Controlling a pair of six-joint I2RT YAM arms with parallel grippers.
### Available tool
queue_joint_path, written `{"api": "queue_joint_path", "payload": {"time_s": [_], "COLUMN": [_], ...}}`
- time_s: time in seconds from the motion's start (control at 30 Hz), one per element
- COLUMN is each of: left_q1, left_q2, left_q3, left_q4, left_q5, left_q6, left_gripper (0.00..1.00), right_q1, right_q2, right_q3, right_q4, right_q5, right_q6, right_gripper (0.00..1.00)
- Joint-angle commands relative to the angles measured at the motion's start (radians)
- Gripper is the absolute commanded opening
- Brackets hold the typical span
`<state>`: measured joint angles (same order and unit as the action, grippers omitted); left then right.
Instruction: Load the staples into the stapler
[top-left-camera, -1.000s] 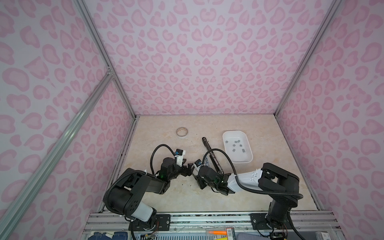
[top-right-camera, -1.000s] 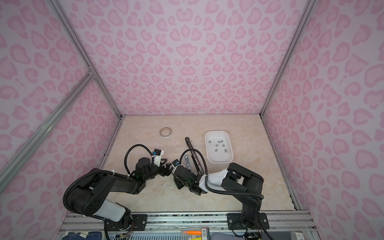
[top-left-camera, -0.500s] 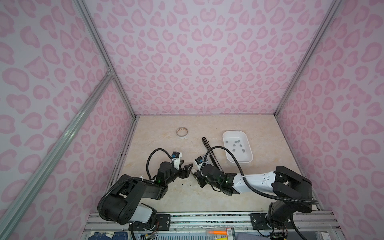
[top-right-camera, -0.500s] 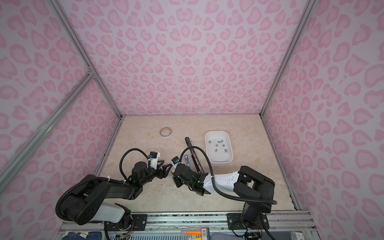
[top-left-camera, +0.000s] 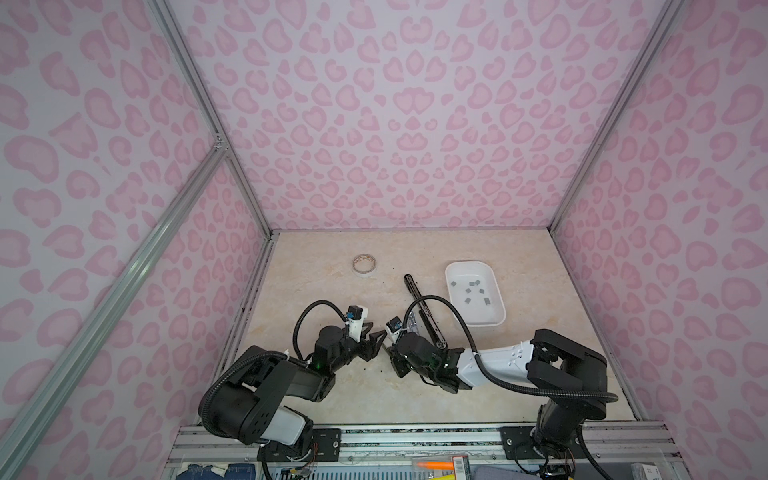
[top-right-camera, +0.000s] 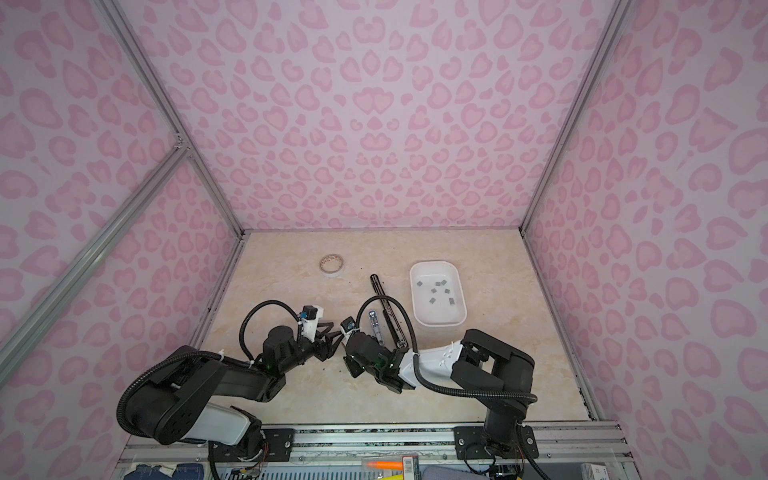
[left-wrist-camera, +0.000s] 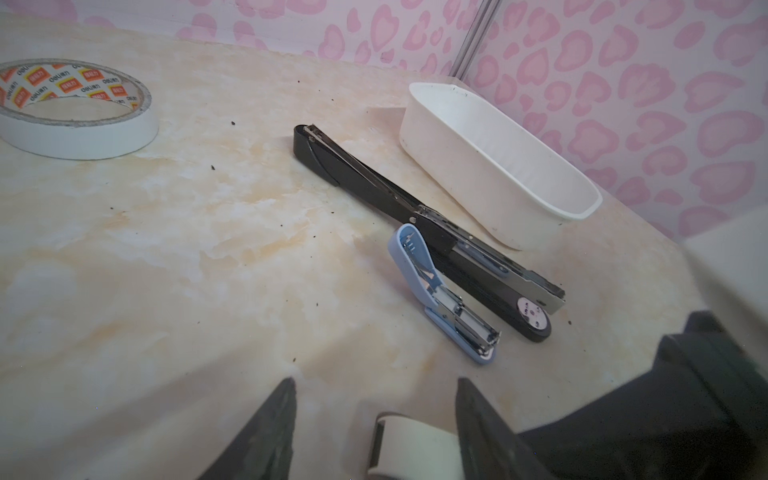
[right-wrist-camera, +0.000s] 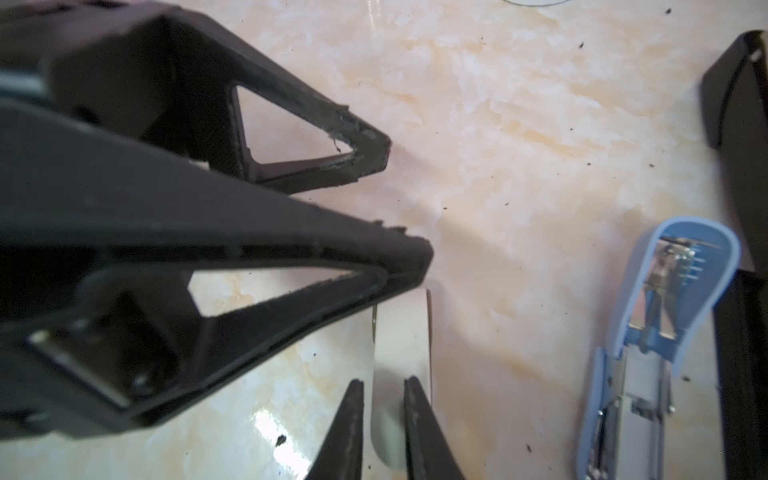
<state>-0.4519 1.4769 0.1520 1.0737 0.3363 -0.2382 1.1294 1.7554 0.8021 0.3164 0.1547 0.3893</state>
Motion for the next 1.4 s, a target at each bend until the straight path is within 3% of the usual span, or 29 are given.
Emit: {"api": "queue_joint_path", "payload": {"time_s": [0.0,0.33,0.47,0.6,0.8,1.2,1.37], "left_q1": [-0.001,-0.002,-0.002,-0.002,-0.002,-0.002,-0.003], "left_q2": [0.010,0.009,0.004,-0.023,-0.147,-0.556,-0.698], "left_q3": [-0.003,-0.004,0.002,0.002,-0.013,-0.015,-0.003], "left_q4": [0.065,0.068,0.058,0.028,-0.066,-0.472,-0.646], "left_q5": [0.023,0.020,0.005,-0.031,-0.107,-0.398,-0.572], "left_q6": [0.014,0.013,-0.001,-0.020,-0.045,-0.130,-0.214], "left_gripper": [0.61,0.58,0.58,0.60,0.70,0.88,0.91], "right_q1": [0.012,0.020,0.020,0.020,0.020,0.029,0.033], "right_q2": [0.025,0.034,0.002,-0.044,-0.109,-0.018,0.059], "right_q3": [-0.021,-0.060,-0.019,0.027,0.022,-0.025,0.021], "right_q4": [-0.047,-0.008,-0.070,-0.153,-0.195,-0.117,-0.138], "right_q5": [0.001,0.017,0.037,0.071,0.108,0.040,0.064], "right_q6": [0.018,0.045,0.016,0.008,-0.006,0.006,0.017], "right_gripper": [0.19,0.18,0.20,0.29,0.45,0.55,0.51]}}
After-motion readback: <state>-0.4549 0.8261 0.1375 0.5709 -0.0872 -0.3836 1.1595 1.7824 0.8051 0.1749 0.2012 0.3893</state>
